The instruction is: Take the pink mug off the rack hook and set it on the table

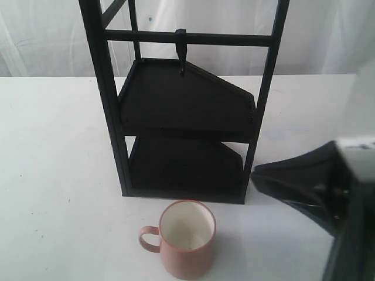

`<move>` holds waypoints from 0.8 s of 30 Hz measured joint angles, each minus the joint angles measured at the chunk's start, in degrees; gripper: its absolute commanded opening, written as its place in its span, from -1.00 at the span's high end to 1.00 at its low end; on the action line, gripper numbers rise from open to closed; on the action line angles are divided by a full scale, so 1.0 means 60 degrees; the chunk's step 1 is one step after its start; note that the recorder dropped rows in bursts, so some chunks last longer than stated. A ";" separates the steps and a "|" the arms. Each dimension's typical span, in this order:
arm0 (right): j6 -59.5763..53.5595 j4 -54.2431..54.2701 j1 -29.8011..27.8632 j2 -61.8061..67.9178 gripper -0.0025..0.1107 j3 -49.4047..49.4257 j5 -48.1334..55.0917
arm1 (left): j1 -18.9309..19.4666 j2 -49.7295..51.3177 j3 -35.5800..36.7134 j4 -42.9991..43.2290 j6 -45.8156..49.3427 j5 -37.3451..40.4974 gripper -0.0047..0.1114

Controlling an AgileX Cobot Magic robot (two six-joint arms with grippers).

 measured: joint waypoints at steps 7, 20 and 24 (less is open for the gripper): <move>0.0999 -0.0612 0.0000 -0.2017 0.96 0.0399 0.0399 | 0.0000 0.0000 0.0000 0.0000 0.0000 0.0000 0.92; 0.1124 -0.0593 0.0000 -0.3641 0.96 0.0399 0.0573 | 0.0000 0.0000 0.0000 0.0000 0.0000 0.0000 0.92; 0.1124 -0.0593 0.0000 -0.3645 0.96 0.0399 0.0596 | 0.0000 0.0000 0.0000 0.0000 0.0000 0.0000 0.92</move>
